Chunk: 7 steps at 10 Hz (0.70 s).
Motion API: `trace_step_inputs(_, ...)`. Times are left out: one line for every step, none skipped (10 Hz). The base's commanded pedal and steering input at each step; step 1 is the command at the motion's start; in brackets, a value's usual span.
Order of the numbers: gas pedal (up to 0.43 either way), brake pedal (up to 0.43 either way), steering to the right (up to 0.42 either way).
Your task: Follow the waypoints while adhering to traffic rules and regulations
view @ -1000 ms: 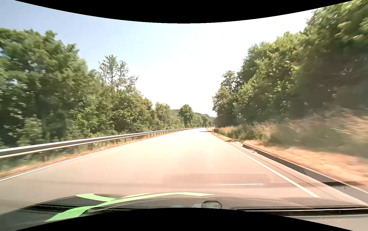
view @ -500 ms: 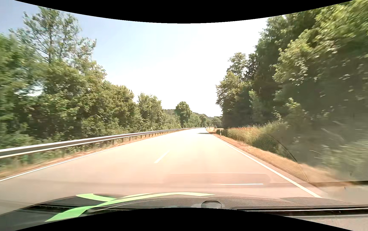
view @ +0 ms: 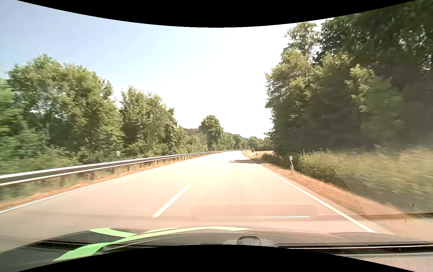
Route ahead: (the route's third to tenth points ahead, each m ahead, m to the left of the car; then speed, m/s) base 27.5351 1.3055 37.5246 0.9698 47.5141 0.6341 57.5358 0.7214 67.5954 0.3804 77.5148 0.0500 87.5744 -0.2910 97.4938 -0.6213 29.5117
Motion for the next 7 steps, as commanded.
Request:
trace_step_inputs(0.319, 0.0, 0.002)
trace_step_inputs(0.311, 0.0, 0.002)
trace_step_inputs(0.268, 0.0, 0.002)
trace_step_inputs(0.248, 0.0, 0.002)
trace_step_inputs(0.248, 0.0, 0.001)
trace_step_inputs(0.248, 0.0, 0.001)
trace_step_inputs(0.248, 0.0, 0.001)
